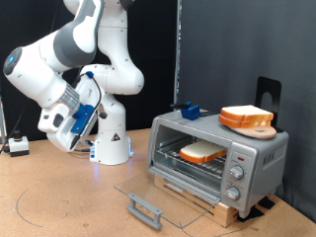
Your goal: Make a piece of toast with the oven
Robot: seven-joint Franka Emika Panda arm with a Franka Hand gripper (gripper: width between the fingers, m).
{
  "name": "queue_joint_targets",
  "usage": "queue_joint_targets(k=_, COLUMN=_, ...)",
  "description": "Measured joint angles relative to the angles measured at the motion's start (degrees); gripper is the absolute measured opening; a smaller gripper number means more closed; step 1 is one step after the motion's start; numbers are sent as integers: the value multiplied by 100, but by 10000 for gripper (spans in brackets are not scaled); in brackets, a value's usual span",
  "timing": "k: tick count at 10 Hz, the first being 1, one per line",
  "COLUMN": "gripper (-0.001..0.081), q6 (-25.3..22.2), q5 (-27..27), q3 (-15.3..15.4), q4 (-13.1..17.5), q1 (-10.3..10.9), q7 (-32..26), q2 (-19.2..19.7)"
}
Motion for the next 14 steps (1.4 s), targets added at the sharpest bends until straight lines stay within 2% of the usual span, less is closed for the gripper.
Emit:
queue_joint_targets(k=2, gripper=809, q6=26, q5=-26, q3=3, q4=-25, q1=-2, q7=1, q2=9)
queue_joint_targets(k=3, gripper=809, q6=-157, q5=29, q3=-2, q4=1, q1=-6, q7=163, q2=45)
queue_joint_targets(k=6, gripper=809, q6=-770, q5=753, q3=-118, q4=150, q1=-63, q7=1207, q2=557)
queue_joint_targets(k=8, gripper=809, q6=-666, q5=639, q3=-117, q4=190, q1=-60, q7=1328, q2=1001)
queue_joint_targets(k=9, gripper=809, q6=-457, q5=515, q3=-98, q4=202, q1=-39, q7=1405, q2=1225)
queue_joint_targets(k=10, gripper=809, q6=-350, q5=433, q3=-70, q4=315, q1=-2, q7=1501, q2=1415)
queue_joint_targets(k=11, gripper=809, q6=-391, q5=481, q3=-70, q4=312, q1=-13, q7=1461, q2=1414)
queue_joint_targets(k=13, gripper=809, q6=-382, q5=891, q3=-88, q4=279, q1=-97, q7=1033, q2=1491)
queue_joint_targets(k=14, gripper=809, q6=-160, q5=1019, q3=-100, q4=276, q1=-118, q7=871, q2=1606)
